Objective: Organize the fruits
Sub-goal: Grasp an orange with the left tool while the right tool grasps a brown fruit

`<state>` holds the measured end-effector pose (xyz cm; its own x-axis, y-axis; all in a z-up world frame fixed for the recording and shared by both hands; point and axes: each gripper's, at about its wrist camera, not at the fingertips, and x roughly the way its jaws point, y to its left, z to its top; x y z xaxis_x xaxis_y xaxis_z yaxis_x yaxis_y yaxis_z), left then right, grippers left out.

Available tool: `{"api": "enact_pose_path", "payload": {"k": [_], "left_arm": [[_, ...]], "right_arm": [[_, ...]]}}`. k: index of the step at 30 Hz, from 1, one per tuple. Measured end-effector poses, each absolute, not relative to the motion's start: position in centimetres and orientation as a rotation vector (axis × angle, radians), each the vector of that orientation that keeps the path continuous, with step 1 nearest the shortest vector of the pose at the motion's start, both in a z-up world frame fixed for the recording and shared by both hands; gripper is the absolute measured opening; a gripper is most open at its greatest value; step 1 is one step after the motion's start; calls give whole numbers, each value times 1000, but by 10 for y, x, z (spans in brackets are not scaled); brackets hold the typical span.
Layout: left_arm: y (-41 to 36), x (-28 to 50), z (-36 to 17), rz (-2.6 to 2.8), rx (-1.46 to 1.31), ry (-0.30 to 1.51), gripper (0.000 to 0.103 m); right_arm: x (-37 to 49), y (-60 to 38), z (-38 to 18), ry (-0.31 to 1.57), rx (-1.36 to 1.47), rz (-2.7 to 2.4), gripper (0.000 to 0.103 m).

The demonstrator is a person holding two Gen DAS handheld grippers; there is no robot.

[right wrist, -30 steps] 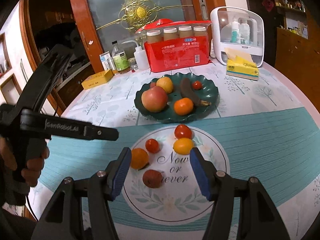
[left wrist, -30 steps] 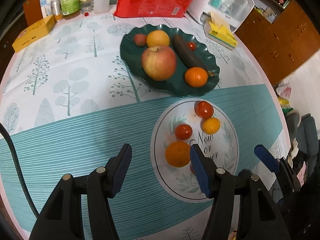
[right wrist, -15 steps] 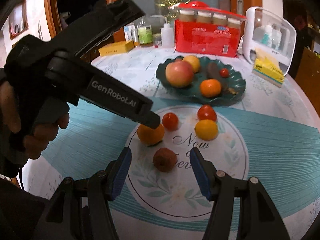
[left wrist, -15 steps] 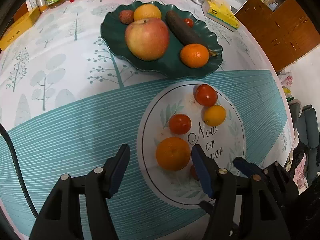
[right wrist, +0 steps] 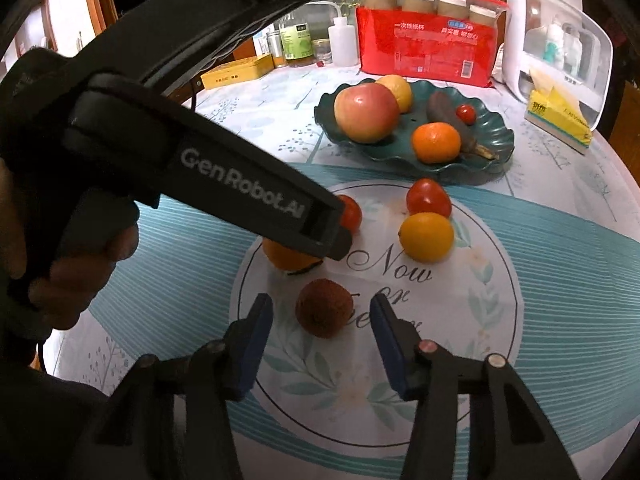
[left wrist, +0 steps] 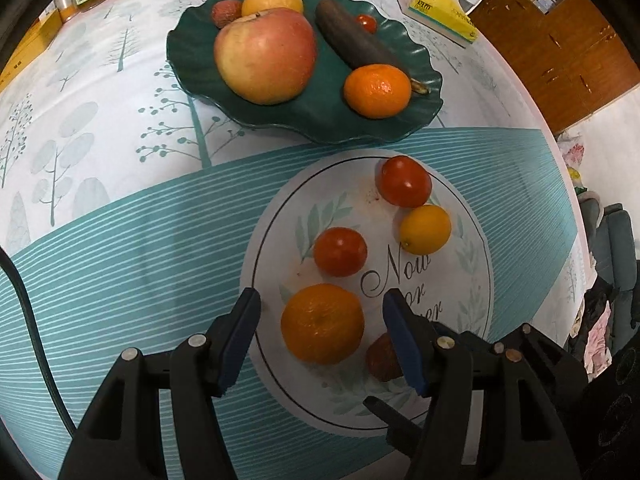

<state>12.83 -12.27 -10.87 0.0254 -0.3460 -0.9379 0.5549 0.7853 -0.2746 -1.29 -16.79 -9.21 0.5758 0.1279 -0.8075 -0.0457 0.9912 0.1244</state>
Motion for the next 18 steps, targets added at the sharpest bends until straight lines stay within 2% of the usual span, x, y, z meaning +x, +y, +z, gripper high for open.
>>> {"api": "enact_pose_path", "payload": {"k": [3, 8, 11, 18], "left_arm": [[-129, 128, -108, -700, 202, 1361, 58], [-138, 127, -109, -694, 222, 1347, 40], [-139, 127, -109, -693, 224, 1343, 38], [-128, 126, -108, -688, 214, 1341, 37]], "right_arm": [[-11, -168, -94, 962, 94, 119, 43], [-8, -169, -98, 975, 88, 133, 36], [-8, -170, -99, 977, 80, 132, 31], [-8, -168, -99, 987, 71, 142, 31]]}}
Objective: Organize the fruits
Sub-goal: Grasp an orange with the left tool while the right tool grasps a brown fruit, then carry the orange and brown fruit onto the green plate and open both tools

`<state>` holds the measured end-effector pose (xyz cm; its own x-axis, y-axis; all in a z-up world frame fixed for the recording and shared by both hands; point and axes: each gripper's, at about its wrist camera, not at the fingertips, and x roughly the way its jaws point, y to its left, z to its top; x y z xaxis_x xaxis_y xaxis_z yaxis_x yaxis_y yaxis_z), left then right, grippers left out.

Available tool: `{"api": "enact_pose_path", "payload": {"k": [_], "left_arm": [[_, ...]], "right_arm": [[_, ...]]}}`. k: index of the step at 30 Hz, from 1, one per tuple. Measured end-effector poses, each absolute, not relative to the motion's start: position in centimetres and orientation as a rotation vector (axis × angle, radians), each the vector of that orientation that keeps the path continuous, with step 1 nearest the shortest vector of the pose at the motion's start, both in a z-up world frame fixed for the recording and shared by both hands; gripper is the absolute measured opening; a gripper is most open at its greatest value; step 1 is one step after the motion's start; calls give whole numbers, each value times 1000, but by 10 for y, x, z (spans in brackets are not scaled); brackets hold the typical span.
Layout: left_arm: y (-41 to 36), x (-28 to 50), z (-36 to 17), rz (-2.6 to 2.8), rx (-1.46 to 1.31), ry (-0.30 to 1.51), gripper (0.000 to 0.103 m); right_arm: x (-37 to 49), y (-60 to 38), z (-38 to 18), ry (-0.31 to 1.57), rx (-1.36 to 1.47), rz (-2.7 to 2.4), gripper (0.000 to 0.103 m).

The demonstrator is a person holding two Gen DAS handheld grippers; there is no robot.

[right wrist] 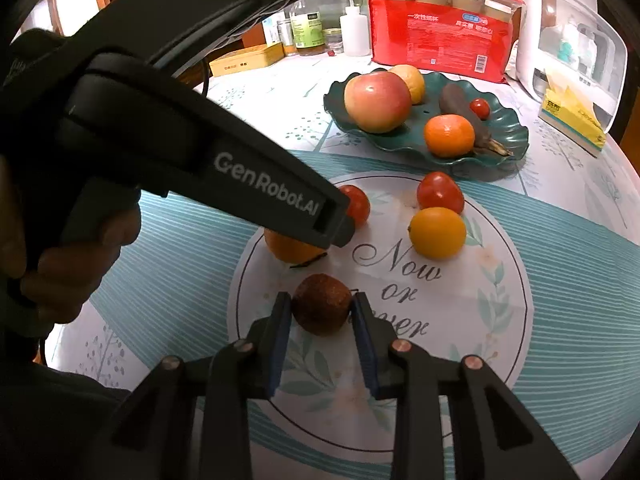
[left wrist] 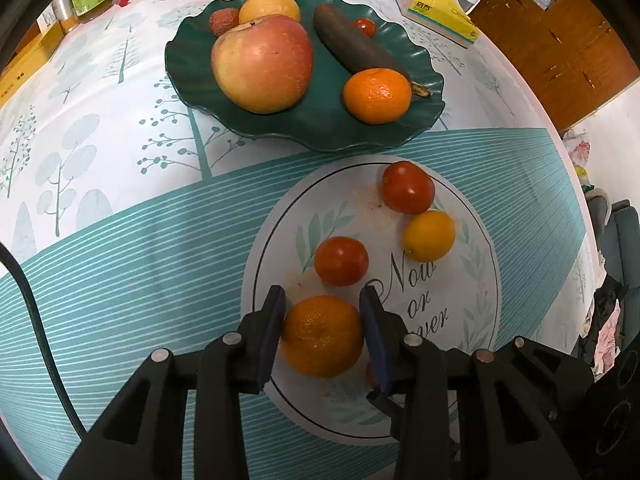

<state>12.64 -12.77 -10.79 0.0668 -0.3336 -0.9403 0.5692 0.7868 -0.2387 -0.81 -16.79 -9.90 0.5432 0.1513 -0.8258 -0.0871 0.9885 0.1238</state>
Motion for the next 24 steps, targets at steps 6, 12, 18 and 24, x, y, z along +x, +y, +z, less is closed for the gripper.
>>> {"api": "enact_pose_path", "payload": {"k": [6, 12, 18, 24], "left_arm": [[-112, 123, -97, -685, 195, 1317, 37], [-91, 117, -78, -679, 182, 1290, 37], [-74, 113, -49, -680, 161, 1238, 37], [-73, 111, -17, -682, 128, 1178, 37]], "right_arm": [[-13, -165, -95, 991, 75, 126, 31], [-24, -164, -88, 984, 101, 90, 31], [-36, -169, -77, 971, 111, 40, 30], [-36, -188, -57, 949, 130, -1, 30]]}}
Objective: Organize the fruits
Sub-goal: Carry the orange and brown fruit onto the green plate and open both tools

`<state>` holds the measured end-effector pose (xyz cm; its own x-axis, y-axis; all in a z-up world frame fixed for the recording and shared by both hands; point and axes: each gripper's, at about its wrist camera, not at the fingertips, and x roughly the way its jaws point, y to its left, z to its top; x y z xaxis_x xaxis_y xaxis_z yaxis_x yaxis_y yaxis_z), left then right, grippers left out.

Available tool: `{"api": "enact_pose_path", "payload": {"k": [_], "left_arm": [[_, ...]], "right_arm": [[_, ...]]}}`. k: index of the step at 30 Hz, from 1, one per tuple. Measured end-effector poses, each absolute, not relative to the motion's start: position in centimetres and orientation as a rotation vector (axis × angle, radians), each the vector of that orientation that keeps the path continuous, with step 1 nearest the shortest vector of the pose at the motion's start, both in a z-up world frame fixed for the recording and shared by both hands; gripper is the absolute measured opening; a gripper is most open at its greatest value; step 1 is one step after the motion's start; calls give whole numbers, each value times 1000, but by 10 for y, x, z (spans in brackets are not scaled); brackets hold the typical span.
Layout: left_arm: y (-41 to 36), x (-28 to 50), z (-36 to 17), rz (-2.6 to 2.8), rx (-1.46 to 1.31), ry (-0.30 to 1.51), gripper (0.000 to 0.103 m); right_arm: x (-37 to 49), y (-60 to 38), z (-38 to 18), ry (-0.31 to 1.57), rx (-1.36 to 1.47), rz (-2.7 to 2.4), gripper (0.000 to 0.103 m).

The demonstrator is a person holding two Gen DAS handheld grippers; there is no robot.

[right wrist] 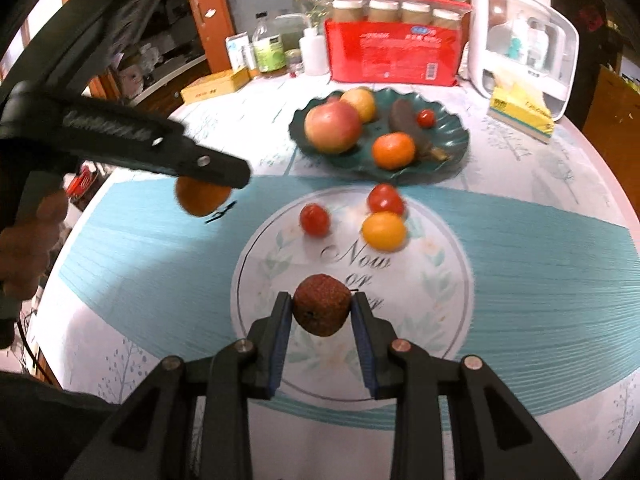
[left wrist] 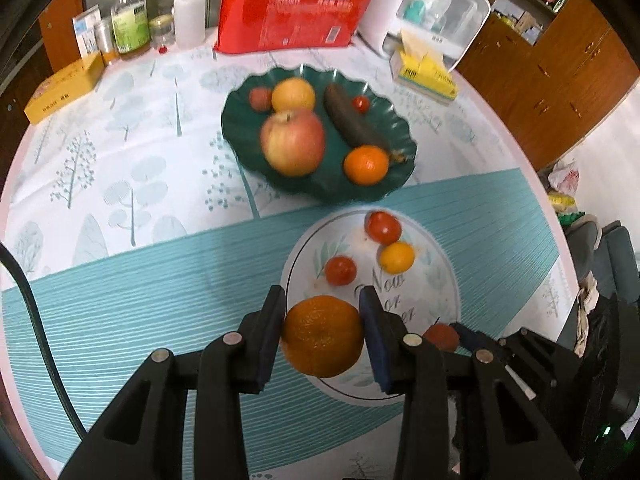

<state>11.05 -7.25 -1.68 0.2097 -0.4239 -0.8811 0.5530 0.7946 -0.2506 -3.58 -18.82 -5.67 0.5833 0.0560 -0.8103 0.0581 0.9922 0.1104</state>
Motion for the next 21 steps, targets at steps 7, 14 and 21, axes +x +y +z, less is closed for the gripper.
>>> {"api": "enact_pose_path", "payload": {"k": [7, 14, 21], "left_arm": [[-80, 117, 11, -653, 85, 1122, 37], [-99, 130, 33, -585, 42, 1066, 37], [-127, 146, 50, -533, -4, 1013, 37]], "right_arm": [[-21, -217, -18, 894, 117, -17, 31], [10, -252, 14, 831, 80, 32, 30], [38, -287, 33, 781, 59, 99, 31]]}}
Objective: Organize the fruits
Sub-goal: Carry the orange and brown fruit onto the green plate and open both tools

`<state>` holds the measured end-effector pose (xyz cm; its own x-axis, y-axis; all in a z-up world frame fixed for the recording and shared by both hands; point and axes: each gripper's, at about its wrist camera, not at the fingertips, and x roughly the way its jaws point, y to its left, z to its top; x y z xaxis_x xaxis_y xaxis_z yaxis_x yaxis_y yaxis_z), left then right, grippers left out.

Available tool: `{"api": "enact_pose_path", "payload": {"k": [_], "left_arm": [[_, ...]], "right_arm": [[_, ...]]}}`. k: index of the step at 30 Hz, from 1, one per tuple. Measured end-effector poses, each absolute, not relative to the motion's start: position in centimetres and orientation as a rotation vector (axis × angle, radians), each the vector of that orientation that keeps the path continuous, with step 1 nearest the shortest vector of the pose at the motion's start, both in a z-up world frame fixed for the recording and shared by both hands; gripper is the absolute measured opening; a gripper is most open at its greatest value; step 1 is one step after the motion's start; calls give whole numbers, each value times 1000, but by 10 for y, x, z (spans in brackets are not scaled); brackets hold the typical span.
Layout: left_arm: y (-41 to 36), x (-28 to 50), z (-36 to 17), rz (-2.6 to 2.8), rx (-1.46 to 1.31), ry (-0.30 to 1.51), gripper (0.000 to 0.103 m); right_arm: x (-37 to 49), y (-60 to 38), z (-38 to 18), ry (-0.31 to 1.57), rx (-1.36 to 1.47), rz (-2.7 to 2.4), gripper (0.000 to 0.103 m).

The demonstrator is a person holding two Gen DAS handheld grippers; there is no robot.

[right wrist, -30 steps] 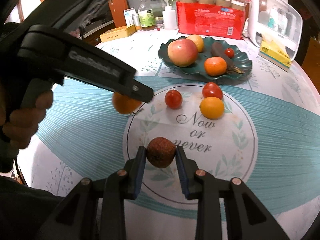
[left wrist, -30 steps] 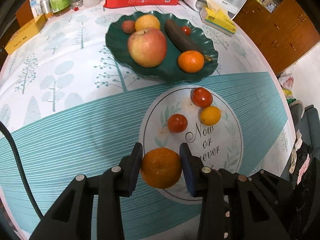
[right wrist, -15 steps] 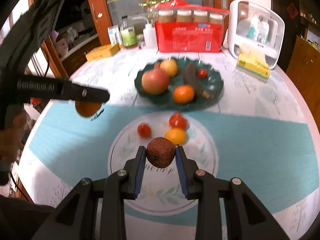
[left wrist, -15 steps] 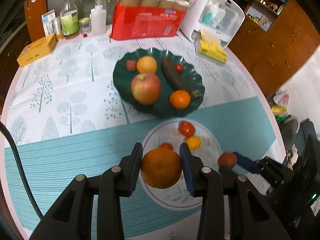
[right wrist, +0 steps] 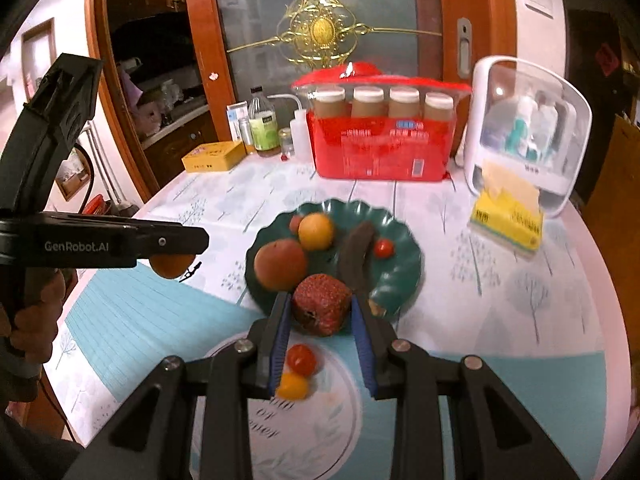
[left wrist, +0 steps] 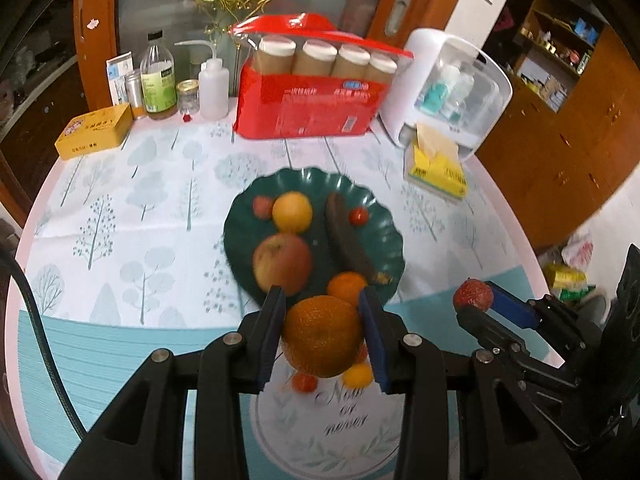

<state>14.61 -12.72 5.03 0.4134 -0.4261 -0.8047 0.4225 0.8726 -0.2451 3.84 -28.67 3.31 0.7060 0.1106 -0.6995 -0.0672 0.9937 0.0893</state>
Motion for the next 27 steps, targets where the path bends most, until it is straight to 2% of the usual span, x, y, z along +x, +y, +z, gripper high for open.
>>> {"api": "enact_pose_path", "payload": {"k": [14, 27], "left_arm": [[-188, 181, 40, -467, -24, 1004, 37], [-217, 211, -24, -426, -14, 1156, 37]], "right_arm": [[93, -354, 29, 736, 72, 115, 31], [126, -367, -22, 817, 114, 200, 31]]}}
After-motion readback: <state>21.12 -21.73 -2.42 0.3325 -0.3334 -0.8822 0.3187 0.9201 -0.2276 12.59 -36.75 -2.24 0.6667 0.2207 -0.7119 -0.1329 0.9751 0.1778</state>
